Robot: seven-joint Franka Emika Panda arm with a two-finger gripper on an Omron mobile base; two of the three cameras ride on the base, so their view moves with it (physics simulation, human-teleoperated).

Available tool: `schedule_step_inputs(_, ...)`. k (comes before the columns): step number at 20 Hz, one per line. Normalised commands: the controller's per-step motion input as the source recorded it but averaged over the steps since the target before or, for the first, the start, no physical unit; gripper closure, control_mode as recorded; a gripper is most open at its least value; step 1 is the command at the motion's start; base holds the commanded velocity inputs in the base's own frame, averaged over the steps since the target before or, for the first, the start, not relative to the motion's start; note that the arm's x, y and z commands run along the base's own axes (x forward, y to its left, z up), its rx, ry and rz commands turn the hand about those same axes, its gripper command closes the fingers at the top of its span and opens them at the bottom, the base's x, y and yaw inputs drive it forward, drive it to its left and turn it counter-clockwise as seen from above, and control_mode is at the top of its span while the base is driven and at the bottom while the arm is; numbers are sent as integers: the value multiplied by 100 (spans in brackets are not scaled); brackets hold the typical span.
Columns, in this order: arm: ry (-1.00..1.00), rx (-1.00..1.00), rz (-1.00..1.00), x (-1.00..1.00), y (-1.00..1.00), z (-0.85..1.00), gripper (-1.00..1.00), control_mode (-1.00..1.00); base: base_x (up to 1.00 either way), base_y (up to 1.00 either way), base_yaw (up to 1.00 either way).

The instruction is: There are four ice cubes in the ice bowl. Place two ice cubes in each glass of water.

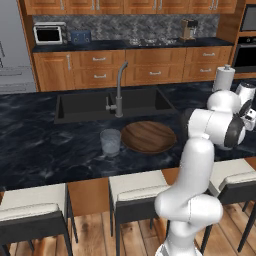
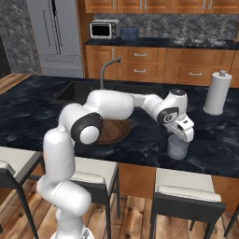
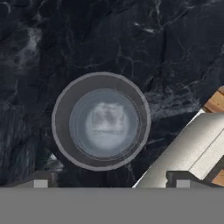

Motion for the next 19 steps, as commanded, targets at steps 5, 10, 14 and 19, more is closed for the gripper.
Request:
schedule_step_inputs(5, -2, 0, 4, -66, 100, 4, -100, -100, 0, 0, 0)
schedule_step_inputs(10, -5, -3, 10, -41, 100, 6, -100, -100, 0, 0, 0)
schedule_step_inputs(14, -7, -2, 8, -47, 100, 7, -100, -100, 0, 0, 0)
schedule_step_inputs(19, -1, -6, 5, -47, 100, 5, -100, -100, 0, 0, 0)
